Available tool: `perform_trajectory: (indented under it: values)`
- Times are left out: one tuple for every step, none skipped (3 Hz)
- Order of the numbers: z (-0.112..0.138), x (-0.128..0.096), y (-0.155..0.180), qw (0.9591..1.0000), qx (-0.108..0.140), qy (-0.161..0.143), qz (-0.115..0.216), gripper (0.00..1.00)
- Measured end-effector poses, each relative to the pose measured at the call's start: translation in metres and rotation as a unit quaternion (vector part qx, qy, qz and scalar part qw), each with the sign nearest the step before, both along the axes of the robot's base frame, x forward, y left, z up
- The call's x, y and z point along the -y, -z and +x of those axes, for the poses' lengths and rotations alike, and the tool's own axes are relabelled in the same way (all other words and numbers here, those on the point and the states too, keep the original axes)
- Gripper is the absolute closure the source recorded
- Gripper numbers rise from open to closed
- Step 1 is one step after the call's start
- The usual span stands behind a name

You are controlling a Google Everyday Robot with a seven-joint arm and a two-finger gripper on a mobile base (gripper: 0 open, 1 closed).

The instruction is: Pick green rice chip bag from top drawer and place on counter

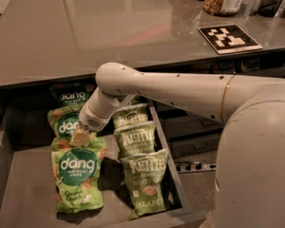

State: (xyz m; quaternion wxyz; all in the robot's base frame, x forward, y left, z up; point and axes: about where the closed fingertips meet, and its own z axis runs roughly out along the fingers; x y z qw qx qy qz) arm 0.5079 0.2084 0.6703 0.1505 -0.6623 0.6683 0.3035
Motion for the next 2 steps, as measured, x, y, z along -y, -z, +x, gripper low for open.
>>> perform_trajectory:
  values:
    - [0.000,0.000,0.000,1.0000,0.000,0.000,0.000,1.00]
    - [-0.003,0.006,-0.011,1.0000,0.008,0.004,0.005,1.00]
